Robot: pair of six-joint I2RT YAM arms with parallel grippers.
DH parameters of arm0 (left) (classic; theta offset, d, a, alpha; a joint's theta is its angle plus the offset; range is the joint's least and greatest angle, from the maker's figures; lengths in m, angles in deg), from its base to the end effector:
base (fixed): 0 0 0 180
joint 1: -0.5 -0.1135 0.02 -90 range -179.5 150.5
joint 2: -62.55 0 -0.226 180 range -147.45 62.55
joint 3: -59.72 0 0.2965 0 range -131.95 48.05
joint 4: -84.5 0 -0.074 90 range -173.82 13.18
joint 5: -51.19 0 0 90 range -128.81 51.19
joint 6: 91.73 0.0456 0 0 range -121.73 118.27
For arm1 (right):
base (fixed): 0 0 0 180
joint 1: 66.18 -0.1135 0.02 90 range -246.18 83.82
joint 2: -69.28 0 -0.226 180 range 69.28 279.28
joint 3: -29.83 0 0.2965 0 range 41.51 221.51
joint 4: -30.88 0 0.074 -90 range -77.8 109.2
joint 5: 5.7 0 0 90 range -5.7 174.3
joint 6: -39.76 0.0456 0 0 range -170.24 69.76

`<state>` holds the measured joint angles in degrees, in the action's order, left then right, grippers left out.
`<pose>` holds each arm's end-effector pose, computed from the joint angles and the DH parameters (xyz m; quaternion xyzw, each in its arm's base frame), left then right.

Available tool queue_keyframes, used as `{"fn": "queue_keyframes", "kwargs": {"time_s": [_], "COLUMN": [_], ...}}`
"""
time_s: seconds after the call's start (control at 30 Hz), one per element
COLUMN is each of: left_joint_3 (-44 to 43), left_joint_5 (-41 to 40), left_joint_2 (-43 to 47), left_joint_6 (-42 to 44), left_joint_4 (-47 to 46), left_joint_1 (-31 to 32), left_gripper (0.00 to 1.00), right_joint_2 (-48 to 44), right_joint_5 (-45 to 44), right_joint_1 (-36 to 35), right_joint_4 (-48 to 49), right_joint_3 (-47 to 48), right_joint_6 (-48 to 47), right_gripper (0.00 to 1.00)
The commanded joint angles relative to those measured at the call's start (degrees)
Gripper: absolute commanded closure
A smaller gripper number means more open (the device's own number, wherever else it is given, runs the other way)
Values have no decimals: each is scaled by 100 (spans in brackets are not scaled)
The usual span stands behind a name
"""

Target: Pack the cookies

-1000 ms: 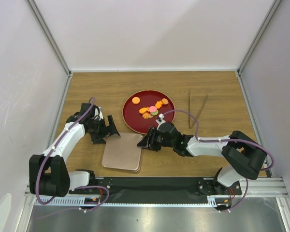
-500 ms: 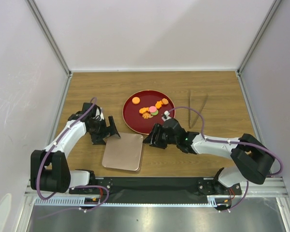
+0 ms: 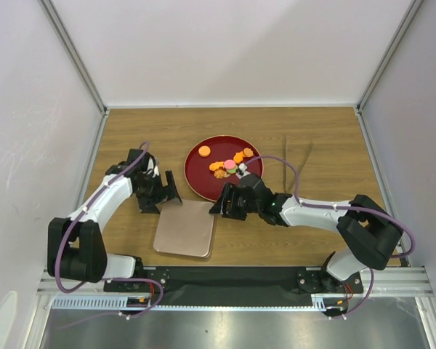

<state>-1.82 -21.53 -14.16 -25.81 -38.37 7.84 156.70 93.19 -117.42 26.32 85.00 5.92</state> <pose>0.2858 -0.0505 0.1439 -0.1193 0.9698 -0.1841 0.1062 0.2173 0.2819 0.1097 0.0036 0.8922 0.4007 0.2084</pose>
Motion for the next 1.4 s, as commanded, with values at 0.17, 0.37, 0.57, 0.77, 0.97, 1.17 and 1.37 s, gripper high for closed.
{"fn": "queue_keyframes", "kwargs": {"time_s": [0.17,0.37,0.57,0.77,0.97,1.17,1.37], "left_joint_3": [-515,-682,-840,-876,-648,-463,-243], "left_joint_5": [-225,-339,-401,-462,-532,-576,-533], "left_joint_2": [-248,-380,-529,-609,-539,-512,-494], "left_joint_6": [-150,-203,-220,-247,-317,-422,-545], "left_joint_4": [130,192,236,245,166,52,-98], "left_joint_1": [216,330,409,436,436,436,444], "left_gripper": [2,2,2,2,2,2,2], "right_joint_2": [276,346,381,381,478,592,601], "right_joint_5": [245,351,456,500,579,632,623], "right_joint_1": [27,71,158,202,203,211,211], "right_joint_4": [141,211,308,343,361,431,431], "right_joint_3": [248,205,117,46,64,-33,-138], "right_joint_6": [-246,-281,-272,-307,-369,-387,-396], "right_gripper": [37,38,41,42,43,44,48]}}
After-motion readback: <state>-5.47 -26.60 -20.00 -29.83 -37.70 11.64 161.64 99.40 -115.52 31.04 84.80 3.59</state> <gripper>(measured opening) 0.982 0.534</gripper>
